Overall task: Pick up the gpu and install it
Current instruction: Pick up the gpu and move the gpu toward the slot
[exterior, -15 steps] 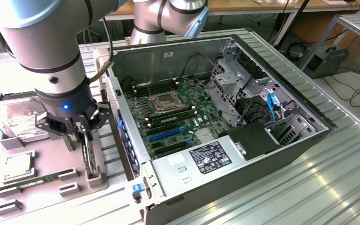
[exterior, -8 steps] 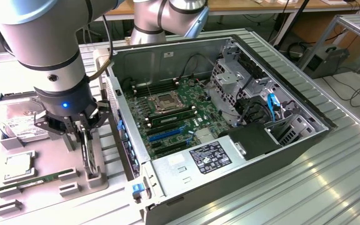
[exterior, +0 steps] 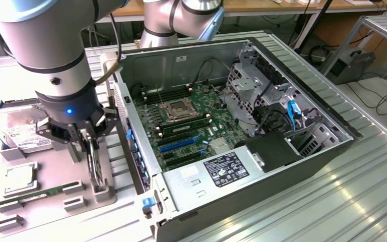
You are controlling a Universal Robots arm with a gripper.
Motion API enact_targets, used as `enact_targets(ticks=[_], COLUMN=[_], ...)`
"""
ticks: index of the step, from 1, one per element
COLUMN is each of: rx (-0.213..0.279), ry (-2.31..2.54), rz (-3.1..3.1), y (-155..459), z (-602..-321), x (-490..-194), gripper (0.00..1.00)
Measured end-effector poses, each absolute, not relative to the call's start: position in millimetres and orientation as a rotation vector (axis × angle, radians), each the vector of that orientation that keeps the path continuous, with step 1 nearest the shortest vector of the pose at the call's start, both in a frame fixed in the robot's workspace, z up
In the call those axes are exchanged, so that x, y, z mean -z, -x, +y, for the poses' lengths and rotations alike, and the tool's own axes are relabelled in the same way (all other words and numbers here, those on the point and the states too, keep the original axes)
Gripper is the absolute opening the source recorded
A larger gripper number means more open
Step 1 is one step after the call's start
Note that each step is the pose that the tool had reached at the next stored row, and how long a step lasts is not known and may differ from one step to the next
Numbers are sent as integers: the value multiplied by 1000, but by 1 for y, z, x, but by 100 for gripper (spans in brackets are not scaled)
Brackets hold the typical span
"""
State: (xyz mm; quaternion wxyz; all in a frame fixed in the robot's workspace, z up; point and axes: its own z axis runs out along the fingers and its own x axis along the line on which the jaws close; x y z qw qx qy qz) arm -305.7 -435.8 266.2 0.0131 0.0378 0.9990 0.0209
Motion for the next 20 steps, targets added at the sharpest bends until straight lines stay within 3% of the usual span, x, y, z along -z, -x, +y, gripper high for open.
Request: enact_targets(ticks=[20], rx=[-65], ry=[-118], rz=[3112], y=[306], z=[-436], x=[-276], gripper=[27])
